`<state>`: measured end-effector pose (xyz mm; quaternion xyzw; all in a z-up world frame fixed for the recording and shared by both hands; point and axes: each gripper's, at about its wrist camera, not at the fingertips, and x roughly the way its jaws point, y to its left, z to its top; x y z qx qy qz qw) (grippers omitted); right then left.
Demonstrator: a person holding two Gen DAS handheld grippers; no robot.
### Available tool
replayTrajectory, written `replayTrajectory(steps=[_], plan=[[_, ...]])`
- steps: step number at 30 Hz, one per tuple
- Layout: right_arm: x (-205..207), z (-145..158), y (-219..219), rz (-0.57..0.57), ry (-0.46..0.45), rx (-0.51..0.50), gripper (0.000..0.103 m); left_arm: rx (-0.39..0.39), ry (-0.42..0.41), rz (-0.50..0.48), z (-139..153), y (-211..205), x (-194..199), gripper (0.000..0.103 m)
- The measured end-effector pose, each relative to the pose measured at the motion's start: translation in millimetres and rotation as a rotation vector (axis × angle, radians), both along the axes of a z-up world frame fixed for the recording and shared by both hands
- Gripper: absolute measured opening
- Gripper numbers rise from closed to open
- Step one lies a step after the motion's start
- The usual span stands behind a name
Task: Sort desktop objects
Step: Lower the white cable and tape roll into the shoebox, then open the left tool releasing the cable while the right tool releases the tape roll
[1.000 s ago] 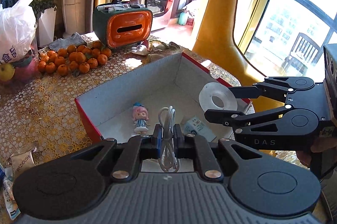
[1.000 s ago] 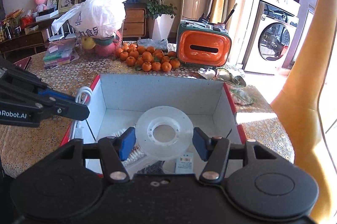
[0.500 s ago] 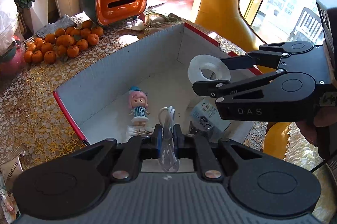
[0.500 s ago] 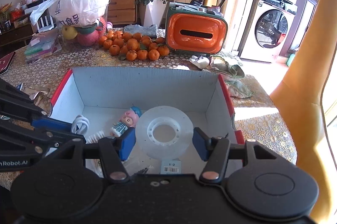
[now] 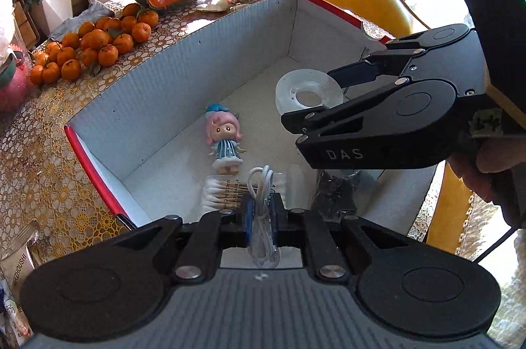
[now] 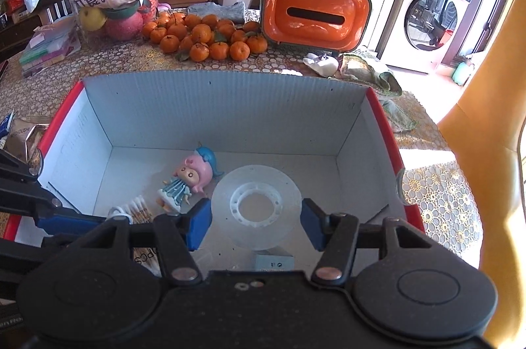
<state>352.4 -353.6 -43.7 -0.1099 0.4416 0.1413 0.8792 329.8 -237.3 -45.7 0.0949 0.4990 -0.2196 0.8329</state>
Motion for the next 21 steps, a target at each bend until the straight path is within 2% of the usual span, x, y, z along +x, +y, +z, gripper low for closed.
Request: replayTrajectory(steps=[12,21], plan=[[25.9,-18.7,19.5,0.002,0.108,-0.063,0.058,0.058,0.038,-0.029,-14.1,-7.5,9.8,0.009],[45.2,-26.1,18.9,-0.007,0.223,-0.034,0.059,0.068,0.078,-0.044,-23.8,-12.1,17.9,0.009]])
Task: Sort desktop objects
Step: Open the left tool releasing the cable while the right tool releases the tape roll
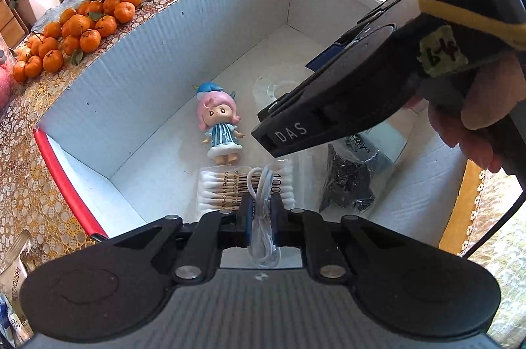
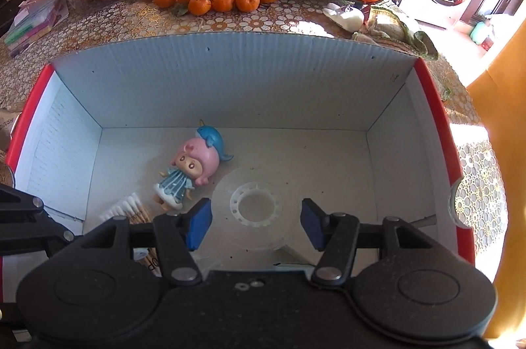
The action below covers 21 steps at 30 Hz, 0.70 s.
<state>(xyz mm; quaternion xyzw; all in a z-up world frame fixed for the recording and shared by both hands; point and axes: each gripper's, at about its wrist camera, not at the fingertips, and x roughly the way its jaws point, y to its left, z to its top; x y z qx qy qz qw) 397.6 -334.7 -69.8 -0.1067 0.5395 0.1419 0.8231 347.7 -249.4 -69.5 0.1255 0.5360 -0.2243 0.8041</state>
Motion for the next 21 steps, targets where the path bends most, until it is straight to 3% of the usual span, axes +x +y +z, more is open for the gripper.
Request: replayTrajectory(steps=[18,21], plan=[[6.9,-19.1,6.8,0.009,0.068,-0.016,0.059,-0.023,0.029,0.007,-12.7,2.9,3.9,0.009],[5.5,-17.7,7.2,0.003,0.057,-0.014,0.064,-0.033,0.021,0.014,-10.4,5.0,3.2,0.010]])
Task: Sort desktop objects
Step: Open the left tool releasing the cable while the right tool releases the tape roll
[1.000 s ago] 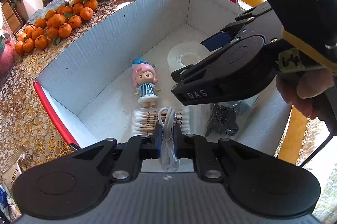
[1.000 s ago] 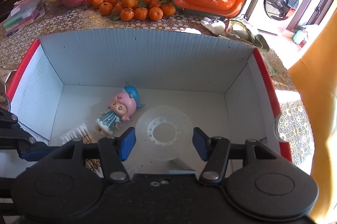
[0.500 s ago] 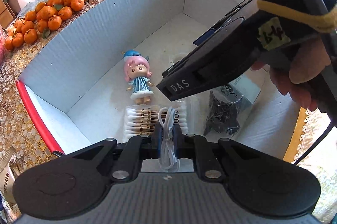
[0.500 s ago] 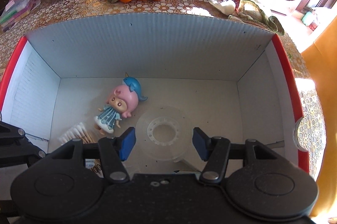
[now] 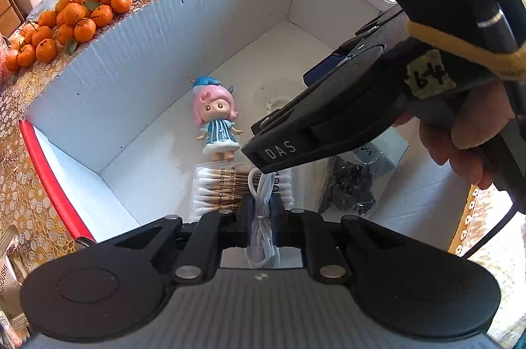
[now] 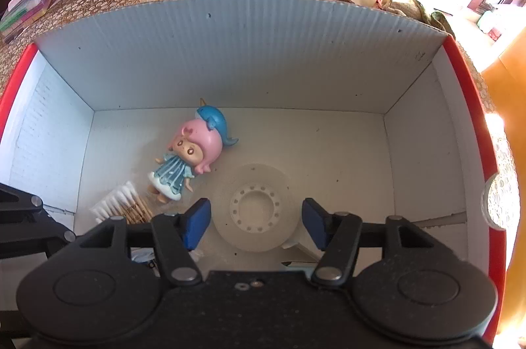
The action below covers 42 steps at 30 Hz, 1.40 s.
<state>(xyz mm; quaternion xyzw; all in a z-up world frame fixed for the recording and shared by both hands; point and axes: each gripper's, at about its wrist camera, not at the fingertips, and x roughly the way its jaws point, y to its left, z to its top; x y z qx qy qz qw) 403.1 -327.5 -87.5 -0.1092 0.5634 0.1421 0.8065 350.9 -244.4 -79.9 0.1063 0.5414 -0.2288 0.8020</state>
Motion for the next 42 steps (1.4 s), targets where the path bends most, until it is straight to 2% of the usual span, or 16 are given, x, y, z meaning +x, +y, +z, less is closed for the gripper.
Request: replayTrajectory(steps=[21,42], plan=[[-22.7,36.4,-5.7,-0.022,-0.062,0.043,0.064,-0.035,-0.074,0.038,42.2,12.3,-29.9,0.010],[-79.4,92.3,-8.5,-0.007,-0.155,0.085,0.064,-0.078,-0.159,0.039,93.0,34.6,-87.8,0.010]])
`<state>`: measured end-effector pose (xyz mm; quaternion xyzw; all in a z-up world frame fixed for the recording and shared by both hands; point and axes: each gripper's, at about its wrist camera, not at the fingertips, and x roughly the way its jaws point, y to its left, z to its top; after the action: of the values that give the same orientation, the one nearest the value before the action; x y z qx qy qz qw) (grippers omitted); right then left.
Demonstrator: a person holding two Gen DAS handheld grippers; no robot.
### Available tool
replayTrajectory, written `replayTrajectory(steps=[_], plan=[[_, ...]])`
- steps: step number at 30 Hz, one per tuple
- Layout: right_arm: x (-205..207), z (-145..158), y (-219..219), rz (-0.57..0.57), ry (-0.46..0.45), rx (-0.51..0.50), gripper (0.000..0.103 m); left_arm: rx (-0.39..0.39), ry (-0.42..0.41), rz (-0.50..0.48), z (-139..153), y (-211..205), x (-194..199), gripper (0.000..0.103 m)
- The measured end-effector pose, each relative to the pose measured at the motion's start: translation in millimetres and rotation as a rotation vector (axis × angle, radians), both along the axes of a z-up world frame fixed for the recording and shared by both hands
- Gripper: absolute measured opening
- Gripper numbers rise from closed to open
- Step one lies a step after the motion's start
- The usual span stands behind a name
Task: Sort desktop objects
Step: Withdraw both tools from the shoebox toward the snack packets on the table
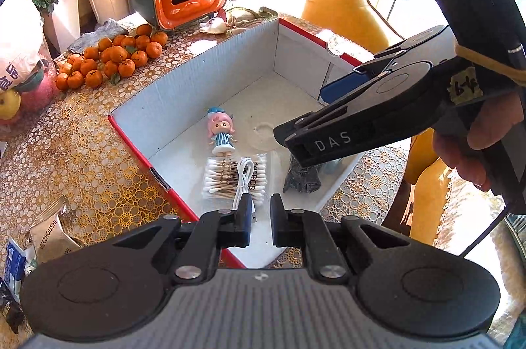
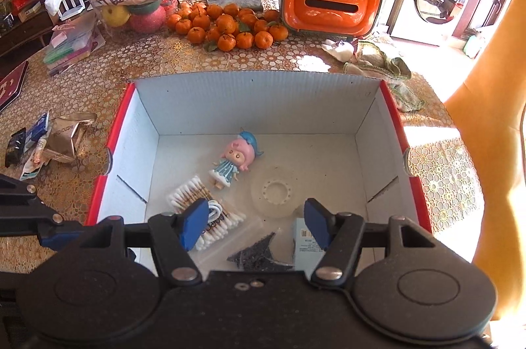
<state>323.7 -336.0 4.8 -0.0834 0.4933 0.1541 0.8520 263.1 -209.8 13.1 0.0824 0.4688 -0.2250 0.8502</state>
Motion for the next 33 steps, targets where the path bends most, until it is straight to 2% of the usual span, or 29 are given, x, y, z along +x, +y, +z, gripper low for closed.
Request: replayTrajectory(steps=[15,30,33], plan=[[-44.5,27.8,-1.0,0.007,-0.043,0.064,0.066,-0.034,-0.048,0.028,24.0,27.6,-39.7,0.010],[-78.0,37.8,12.3,0.010,-0.080,0.120,0.071,-0.064,-0.064,0.091,26.5,65.5,-66.0,0.011],[-86.1,40.1,18.4,0.009,-0.099,0.121,0.071,-0.072,-0.067,0.119,25.8,76.5,-70.0,0.018]])
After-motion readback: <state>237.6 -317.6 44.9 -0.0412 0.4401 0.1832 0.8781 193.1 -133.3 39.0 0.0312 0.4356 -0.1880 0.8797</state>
